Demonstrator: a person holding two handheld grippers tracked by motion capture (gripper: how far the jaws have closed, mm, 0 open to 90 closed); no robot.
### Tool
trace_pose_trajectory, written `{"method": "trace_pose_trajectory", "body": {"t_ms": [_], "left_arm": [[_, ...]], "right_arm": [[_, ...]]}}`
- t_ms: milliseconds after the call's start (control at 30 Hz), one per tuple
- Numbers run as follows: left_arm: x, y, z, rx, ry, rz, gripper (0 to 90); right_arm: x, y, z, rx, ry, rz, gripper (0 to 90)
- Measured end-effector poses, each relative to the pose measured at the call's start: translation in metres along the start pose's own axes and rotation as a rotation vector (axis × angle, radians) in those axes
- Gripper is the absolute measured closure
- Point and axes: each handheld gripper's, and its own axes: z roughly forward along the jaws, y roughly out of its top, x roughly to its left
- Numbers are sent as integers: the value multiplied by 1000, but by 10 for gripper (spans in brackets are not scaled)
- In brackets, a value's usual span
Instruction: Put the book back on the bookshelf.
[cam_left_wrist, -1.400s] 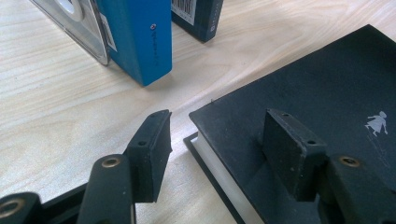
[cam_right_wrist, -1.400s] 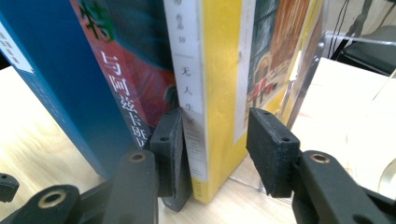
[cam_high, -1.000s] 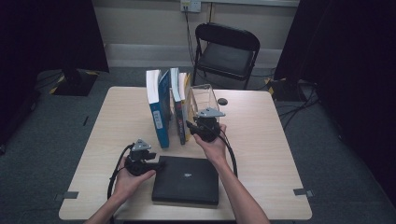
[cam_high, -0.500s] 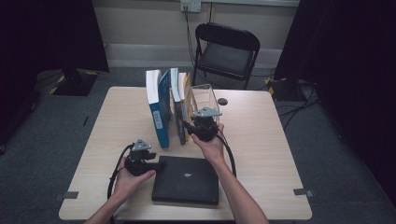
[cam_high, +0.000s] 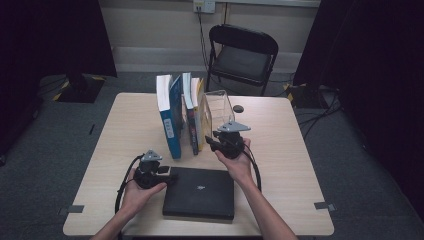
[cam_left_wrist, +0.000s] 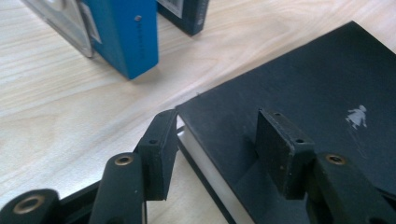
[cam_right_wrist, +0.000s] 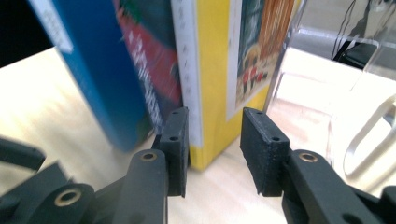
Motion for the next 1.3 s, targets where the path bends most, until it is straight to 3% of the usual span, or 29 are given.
{"method": "trace_pose_trajectory", "body": {"t_ms": [233,333,600,867,967,1033,1133,1300], "left_arm": [[-3,-1,0,7,-12,3,505],[-4,-3,-1,12,-11,-20,460],[-12,-9,-7,30,-25,2,463],[-9,-5,-3,20,-16,16,461],[-6,-3,2,7,-15,0,422],[-6,0,4,10,-11,6,407],[-6,2,7,4,-2,22,379],[-4,6,13,-9,3,28,339]], "right_arm": [[0,-33,-26,52,29,-15,609],[2,-44,-33,71,44,-10,557],[7,-77,-46,119,65,-2,442],[10,-88,-52,138,97,25,341],[18,-95,-61,153,117,33,286],[22,-101,-71,146,118,32,254],[25,-110,-86,147,125,69,203],[33,-125,-103,167,146,74,189]]}}
